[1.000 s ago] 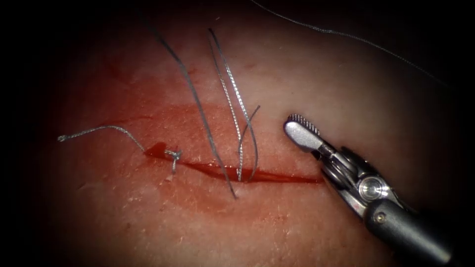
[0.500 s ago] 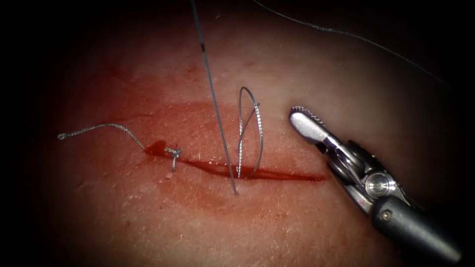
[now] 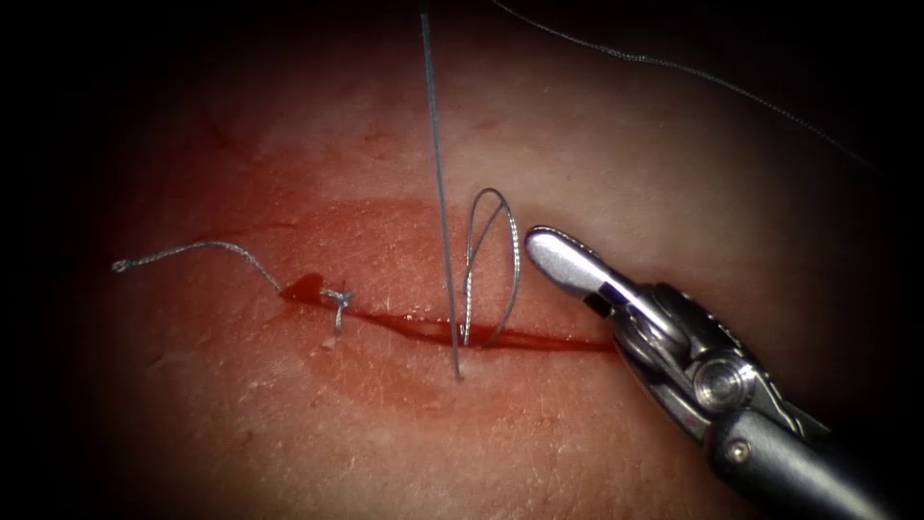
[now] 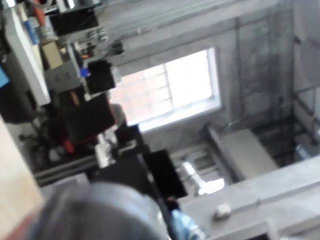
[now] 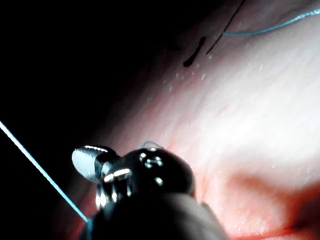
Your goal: Wound Closure
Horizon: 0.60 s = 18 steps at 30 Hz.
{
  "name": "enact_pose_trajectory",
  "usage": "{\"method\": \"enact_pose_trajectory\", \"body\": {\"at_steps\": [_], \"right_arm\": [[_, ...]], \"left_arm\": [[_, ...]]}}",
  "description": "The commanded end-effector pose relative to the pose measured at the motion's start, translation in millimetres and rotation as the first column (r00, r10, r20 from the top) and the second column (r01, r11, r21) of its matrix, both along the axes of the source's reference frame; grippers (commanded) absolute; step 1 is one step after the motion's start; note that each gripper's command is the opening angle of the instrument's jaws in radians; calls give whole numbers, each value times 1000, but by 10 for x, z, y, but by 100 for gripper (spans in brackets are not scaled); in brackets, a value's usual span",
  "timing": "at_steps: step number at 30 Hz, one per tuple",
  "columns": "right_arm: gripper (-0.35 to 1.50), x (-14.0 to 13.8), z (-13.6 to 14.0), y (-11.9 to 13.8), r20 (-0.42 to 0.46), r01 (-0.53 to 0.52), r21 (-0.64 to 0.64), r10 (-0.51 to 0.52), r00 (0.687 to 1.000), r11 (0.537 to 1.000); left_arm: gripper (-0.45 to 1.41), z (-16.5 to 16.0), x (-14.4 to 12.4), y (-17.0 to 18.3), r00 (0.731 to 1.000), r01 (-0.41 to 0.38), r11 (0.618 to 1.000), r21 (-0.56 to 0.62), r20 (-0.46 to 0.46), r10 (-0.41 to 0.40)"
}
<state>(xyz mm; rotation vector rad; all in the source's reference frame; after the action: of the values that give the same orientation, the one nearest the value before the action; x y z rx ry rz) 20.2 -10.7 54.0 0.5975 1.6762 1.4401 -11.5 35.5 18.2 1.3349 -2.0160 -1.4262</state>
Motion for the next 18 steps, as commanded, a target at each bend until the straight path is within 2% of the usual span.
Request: {"method": "enact_pose_trajectory", "body": {"at_steps": [1, 5, 9, 12, 15, 18], "right_arm": [[-35, 11, -5, 11, -1, -6, -11, 6, 1000, 1000], [-35, 12, 0, 11, -2, 5, -16, -5, 1000, 1000], [-35, 8, 4, 16, 6, 12, -10, -12, 1000, 1000], [-35, 14, 34, 6, 98, 27, 26, -29, 995, 999], [-35, 20, 75, -6, 170, 15, 33, -21, 985, 999], [-35, 17, 84, -9, 161, 54, 24, -57, 985, 998]], "left_arm": [[-45, -11, 3, 5, 1000, 10, 1000, -20, 3, -10], [-45, 10, 4, -28, 1000, 18, 1000, 9, -10, -17], [-45, 30, -2, -42, 999, 25, 999, 31, -29, -24], [-45, 71, -14, -61, 999, 19, 999, 29, -29, -18], [-45, 90, -14, -85, 999, 12, 999, 53, -45, -9], [-45, 97, -12, -93, 999, 18, 999, 51, -50, -15]]}}
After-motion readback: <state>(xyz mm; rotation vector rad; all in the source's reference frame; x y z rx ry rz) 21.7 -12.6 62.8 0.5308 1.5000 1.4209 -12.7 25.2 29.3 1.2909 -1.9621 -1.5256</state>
